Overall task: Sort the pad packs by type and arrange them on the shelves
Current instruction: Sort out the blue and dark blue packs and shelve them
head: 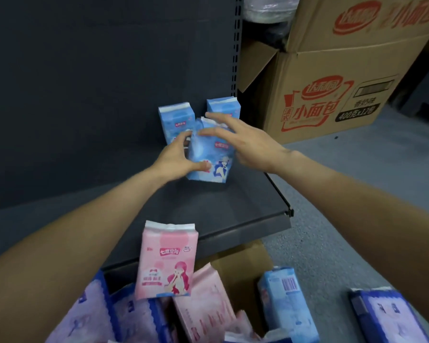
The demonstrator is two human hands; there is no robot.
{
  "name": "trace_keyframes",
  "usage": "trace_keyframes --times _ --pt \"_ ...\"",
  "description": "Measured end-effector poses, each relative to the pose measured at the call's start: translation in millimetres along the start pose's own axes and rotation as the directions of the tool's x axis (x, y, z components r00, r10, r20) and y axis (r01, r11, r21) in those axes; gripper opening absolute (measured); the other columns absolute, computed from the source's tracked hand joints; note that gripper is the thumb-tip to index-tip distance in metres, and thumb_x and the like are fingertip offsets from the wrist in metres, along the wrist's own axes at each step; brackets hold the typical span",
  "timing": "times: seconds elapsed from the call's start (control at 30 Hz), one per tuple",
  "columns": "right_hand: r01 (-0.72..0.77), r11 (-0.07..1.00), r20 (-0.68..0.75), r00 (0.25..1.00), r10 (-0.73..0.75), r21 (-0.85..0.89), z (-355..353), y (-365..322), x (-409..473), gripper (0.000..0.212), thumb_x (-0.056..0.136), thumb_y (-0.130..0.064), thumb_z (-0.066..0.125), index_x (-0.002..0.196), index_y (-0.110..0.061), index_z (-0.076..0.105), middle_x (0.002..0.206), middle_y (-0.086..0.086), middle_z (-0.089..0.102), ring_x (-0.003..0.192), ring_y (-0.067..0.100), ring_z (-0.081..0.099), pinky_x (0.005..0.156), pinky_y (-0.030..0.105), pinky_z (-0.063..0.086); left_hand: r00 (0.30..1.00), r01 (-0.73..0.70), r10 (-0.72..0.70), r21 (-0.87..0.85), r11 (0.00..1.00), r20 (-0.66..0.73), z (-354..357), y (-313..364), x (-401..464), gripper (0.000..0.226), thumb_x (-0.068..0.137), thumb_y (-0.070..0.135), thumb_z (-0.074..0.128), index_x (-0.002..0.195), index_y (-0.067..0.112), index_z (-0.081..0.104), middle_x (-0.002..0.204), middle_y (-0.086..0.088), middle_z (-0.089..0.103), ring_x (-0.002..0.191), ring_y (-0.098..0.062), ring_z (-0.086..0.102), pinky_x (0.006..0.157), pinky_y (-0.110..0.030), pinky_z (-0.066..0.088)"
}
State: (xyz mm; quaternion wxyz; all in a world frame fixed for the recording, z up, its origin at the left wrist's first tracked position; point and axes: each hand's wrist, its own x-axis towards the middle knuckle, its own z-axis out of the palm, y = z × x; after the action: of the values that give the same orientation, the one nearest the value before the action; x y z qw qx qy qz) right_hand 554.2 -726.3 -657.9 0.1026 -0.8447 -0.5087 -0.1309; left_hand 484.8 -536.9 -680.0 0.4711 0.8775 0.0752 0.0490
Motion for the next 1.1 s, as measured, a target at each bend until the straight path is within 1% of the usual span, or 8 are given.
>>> trace_keyframes --times 0.1,0.23,0.3,0.4,0.57,0.73,0.93,1.1 --pt "-0.248 0.923 -0.060 0.959 0.277 0.294 19.6 2.3 31.4 0.081 0.079 -0.004 0.059 0.146 -0.031 0.023 0.141 0.008 0.040 0.118 0.030 0.050 0.080 0.037 0.048 0.979 0.050 -0.073 -0.124 0.991 -0.190 -12.8 -23.6 22.2 0.081 0.063 0.010 0.087 0.127 0.016 0.037 0.120 0.001 0.055 0.112 -0.018 0.056 0.098 -0.038 0.047" --pt "-0.385 0.761 0.104 0.915 0.391 0.523 47.9 -5.1 74.6 0.079 0.081 -0.018 0.070 0.144 -0.021 0.024 0.107 0.009 0.060 0.094 0.026 0.061 0.081 0.033 0.047 0.966 0.112 -0.148 -0.175 0.978 -0.210 -25.8 -42.4 53.7 0.079 0.067 0.003 0.083 0.118 0.016 0.024 0.124 -0.001 0.046 0.116 -0.015 0.050 0.092 -0.028 0.045" --pt "-0.423 0.735 0.091 0.890 0.447 0.530 61.0 -6.1 91.2 0.072 0.081 -0.016 0.071 0.140 -0.018 0.030 0.088 0.005 0.055 0.080 0.024 0.056 0.069 0.032 0.045 0.963 0.149 -0.186 -0.187 0.971 -0.193 -28.0 -47.3 70.6 0.095 0.067 -0.005 0.079 0.135 0.016 0.016 0.129 -0.002 0.044 0.122 -0.018 0.048 0.092 -0.029 0.047" --pt "-0.463 0.721 0.082 0.864 0.496 0.515 75.1 0.7 99.9 0.060 0.081 -0.015 0.071 0.130 -0.016 0.037 0.071 -0.001 0.045 0.068 0.021 0.050 0.059 0.030 0.039 0.973 0.199 -0.219 -0.213 0.957 -0.074 -23.8 -54.8 83.5 0.128 0.067 -0.015 0.073 0.149 0.022 -0.019 0.142 0.003 0.042 0.126 -0.016 0.046 0.094 -0.032 0.048" --pt "-0.438 0.714 0.042 0.866 0.499 0.546 89.5 11.1 94.7 0.055 0.079 -0.014 0.074 0.123 -0.017 0.040 0.090 0.008 0.057 0.079 0.026 0.058 0.070 0.037 0.051 0.987 0.146 -0.157 -0.195 0.970 -0.045 -19.5 -65.2 93.8 0.120 0.065 -0.018 0.072 0.152 0.027 0.002 0.131 0.005 0.053 0.116 -0.012 0.054 0.089 -0.032 0.052" --pt "-0.443 0.734 -0.005 0.854 0.520 0.515 91.6 7.9 94.6 0.056 0.077 -0.016 0.076 0.122 -0.019 0.041 0.097 0.010 0.059 0.078 0.025 0.058 0.065 0.033 0.047 0.991 0.130 -0.134 -0.243 0.961 0.002 -23.4 -73.3 91.7 0.120 0.062 -0.016 0.074 0.151 0.033 0.009 0.130 0.008 0.056 0.116 -0.012 0.057 0.094 -0.039 0.052" --pt "-0.475 0.723 -0.057 0.815 0.576 0.502 86.2 4.5 91.1 0.055 0.080 -0.013 0.073 0.126 -0.019 0.043 0.103 0.005 0.059 0.085 0.019 0.056 0.068 0.029 0.043 0.988 0.152 -0.148 -0.316 0.936 0.037 -19.0 -67.5 92.1 0.119 0.060 -0.016 0.076 0.150 0.034 0.015 0.132 0.006 0.056 0.114 -0.015 0.059 0.087 -0.039 0.055" --pt "-0.492 0.700 0.107 0.849 0.517 0.517 75.2 7.6 81.1 0.069 0.081 -0.006 0.070 0.139 -0.020 0.033 0.128 0.011 0.052 0.112 0.026 0.055 0.091 0.038 0.050 0.971 0.209 -0.229 -0.220 0.953 -0.069 -8.7 -47.3 91.8 0.116 0.061 -0.014 0.073 0.150 0.030 0.014 0.130 0.010 0.053 0.118 -0.015 0.052 0.091 -0.035 0.051"
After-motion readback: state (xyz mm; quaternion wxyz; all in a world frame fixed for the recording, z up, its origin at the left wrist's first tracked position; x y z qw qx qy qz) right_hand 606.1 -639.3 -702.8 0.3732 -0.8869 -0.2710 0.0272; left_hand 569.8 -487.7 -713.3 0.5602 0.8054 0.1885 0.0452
